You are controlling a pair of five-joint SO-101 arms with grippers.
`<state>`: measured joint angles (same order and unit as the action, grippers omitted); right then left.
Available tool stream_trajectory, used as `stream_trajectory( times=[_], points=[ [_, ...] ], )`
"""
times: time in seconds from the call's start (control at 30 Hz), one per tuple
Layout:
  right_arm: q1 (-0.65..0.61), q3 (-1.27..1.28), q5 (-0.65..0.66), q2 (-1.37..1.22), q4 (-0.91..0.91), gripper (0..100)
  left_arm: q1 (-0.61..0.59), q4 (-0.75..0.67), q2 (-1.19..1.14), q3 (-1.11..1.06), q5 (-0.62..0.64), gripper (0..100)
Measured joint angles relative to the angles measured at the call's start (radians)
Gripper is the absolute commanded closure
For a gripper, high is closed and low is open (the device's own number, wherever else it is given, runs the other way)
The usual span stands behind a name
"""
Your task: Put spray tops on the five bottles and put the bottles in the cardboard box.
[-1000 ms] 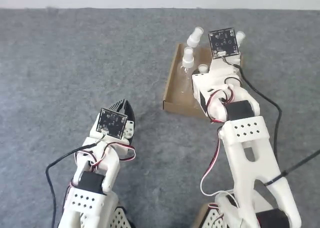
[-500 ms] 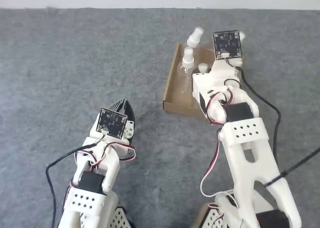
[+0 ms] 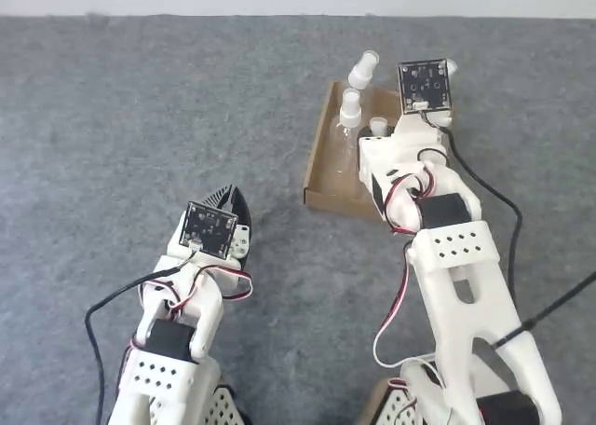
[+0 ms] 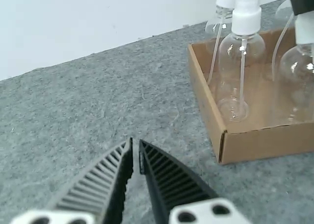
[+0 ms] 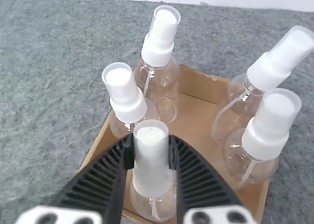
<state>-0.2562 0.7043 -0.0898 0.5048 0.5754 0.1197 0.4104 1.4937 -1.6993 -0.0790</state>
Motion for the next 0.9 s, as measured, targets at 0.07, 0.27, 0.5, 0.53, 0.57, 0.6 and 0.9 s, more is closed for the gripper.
stream_trajectory(
  times=[0.07, 0.27, 0.5, 0.53, 0.57, 0.6, 0.9],
  points=[
    [0.000, 0.000, 0.000, 0.000, 0.000, 94.5, 0.000, 0.000, 0.000, 0.000, 0.000, 99],
    [0.000, 0.000, 0.000, 0.000, 0.000, 94.5, 0.000, 0.000, 0.000, 0.000, 0.000, 99],
    [0.000, 0.000, 0.000, 0.000, 0.000, 93.9, 0.000, 0.000, 0.000, 0.000, 0.000, 99],
    [0.000, 0.000, 0.000, 0.000, 0.000, 92.4, 0.000, 0.000, 0.000, 0.000, 0.000, 99],
    [0.000, 0.000, 0.000, 0.000, 0.000, 90.3, 0.000, 0.000, 0.000, 0.000, 0.000, 99],
    [0.000, 0.000, 0.000, 0.000, 0.000, 88.1, 0.000, 0.000, 0.000, 0.000, 0.000, 99],
    [-0.005, 0.002, 0.000, -0.002, 0.002, 81.2, 0.000, 0.000, 0.000, 0.000, 0.000, 99]
  ],
)
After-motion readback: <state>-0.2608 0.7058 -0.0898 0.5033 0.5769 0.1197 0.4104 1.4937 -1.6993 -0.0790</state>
